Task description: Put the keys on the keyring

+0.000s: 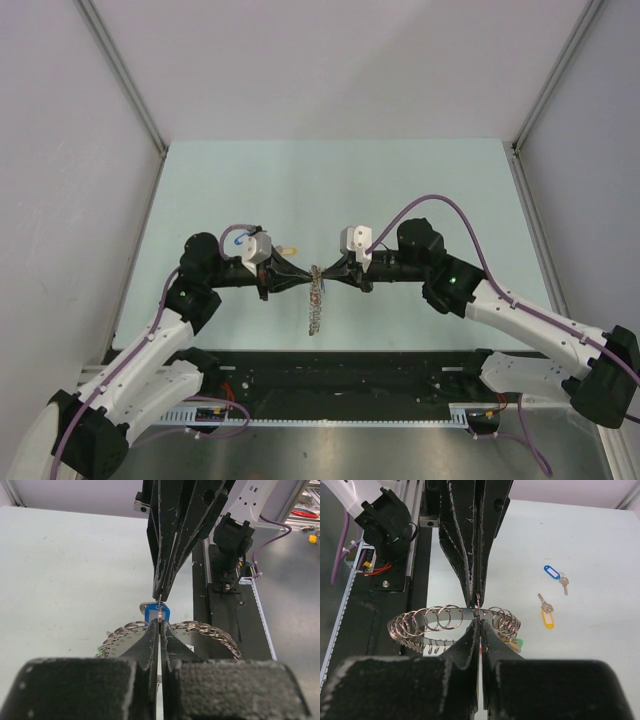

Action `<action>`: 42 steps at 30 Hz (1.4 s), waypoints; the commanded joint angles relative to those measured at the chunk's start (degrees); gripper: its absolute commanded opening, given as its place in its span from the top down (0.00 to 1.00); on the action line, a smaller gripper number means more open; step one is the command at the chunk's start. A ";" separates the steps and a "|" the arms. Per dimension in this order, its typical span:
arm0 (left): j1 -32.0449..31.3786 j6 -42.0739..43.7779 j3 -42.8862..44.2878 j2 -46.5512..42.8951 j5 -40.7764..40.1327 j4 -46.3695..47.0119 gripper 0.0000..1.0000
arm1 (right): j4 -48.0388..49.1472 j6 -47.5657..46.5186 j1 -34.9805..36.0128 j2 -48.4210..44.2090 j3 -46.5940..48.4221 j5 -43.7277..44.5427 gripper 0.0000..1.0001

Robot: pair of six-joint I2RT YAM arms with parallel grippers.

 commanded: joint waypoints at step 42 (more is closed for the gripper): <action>-0.70 0.68 1.43 -1.06 0.85 2.32 1.00 | -0.65 2.30 0.28 1.15 3.44 -1.24 1.00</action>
